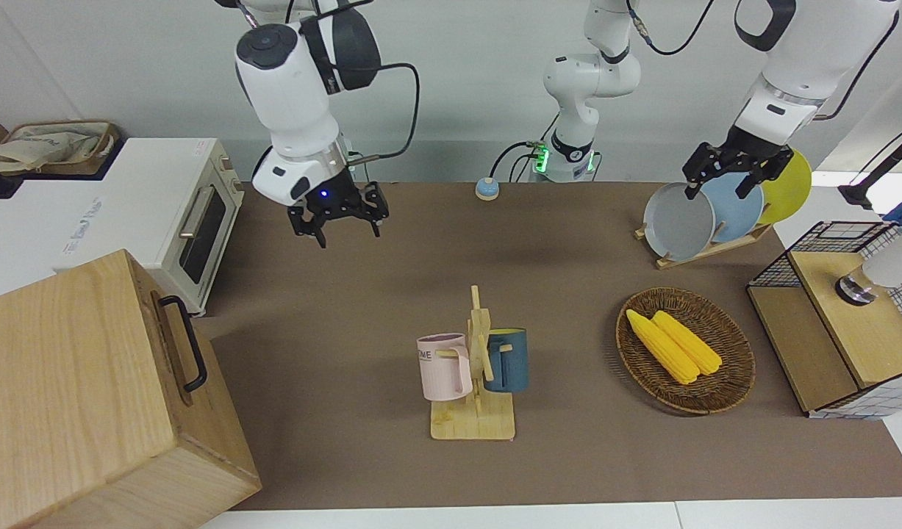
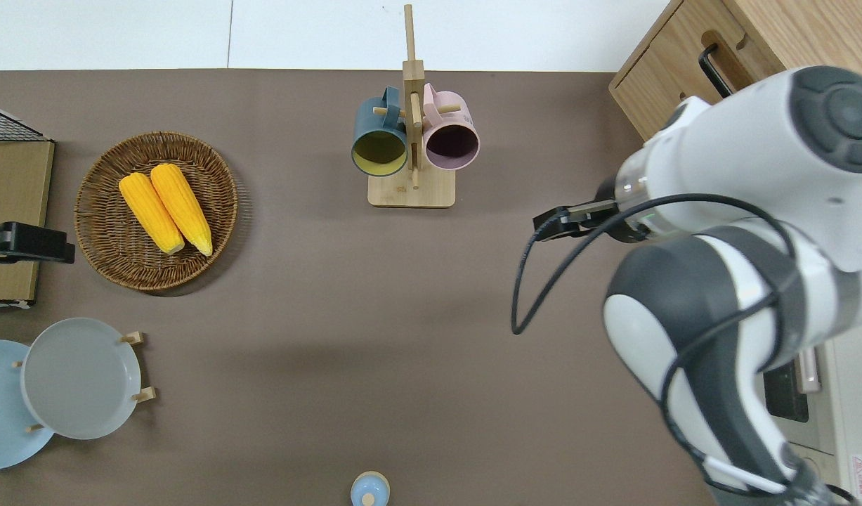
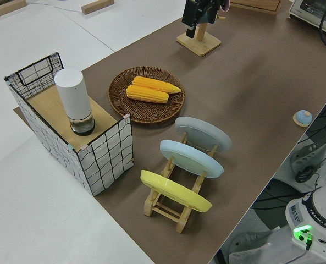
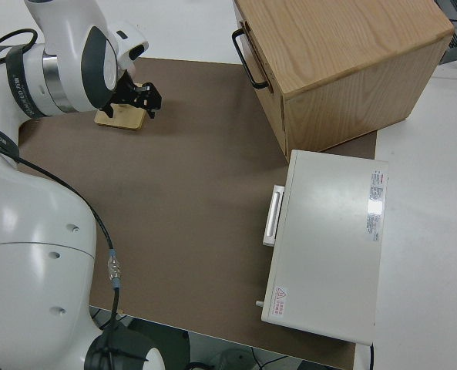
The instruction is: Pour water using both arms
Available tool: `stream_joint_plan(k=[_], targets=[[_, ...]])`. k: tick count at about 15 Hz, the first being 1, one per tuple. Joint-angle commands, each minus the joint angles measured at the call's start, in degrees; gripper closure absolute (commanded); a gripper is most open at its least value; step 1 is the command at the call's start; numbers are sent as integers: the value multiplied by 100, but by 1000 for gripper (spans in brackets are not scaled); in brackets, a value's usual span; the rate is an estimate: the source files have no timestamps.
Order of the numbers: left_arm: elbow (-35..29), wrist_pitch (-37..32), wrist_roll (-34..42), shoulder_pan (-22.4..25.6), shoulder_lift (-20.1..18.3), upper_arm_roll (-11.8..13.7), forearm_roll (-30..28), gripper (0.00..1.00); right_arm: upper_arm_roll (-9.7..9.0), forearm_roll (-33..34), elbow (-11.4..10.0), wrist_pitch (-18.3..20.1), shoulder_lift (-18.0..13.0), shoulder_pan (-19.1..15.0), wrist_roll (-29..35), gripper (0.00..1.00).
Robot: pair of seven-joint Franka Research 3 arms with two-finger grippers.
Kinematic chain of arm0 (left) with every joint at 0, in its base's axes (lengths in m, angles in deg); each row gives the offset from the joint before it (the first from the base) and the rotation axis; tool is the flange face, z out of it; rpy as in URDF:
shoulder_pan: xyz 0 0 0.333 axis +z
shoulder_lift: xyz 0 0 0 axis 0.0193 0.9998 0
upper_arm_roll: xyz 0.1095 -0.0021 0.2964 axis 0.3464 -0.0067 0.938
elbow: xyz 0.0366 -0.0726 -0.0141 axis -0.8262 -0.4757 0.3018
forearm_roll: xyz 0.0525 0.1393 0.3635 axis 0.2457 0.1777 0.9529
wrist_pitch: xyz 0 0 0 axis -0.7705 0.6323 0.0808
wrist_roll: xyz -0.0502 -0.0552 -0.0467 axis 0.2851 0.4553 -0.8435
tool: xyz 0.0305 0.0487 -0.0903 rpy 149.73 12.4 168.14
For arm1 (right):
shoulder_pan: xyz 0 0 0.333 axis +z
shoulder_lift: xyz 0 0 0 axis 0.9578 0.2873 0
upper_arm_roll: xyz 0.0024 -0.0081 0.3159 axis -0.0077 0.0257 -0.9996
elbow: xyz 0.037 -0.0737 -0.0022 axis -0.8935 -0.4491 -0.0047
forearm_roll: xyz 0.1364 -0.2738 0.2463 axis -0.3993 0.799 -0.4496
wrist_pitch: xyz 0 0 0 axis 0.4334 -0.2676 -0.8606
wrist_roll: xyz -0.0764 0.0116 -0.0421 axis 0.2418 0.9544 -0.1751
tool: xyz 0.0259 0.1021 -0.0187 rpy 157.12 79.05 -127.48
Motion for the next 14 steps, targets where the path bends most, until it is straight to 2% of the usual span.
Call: stream_joint_plan(k=[1,6,10,14], targets=[[221,52,362,435,152,-14,-62,5,19,33,-16,-656,422,234,155,9],[626,201,1503,1155,477,-14,-36,5,19,534,-7,-1578,924,550,147,9],[670,517,2339,1806,688,21,-106,7,19,1104,19,-2615,1284,673,111,11],[670,816,2718,2158,794,30,-220,7,19,1738,106,-3372,1487,621,94,15]])
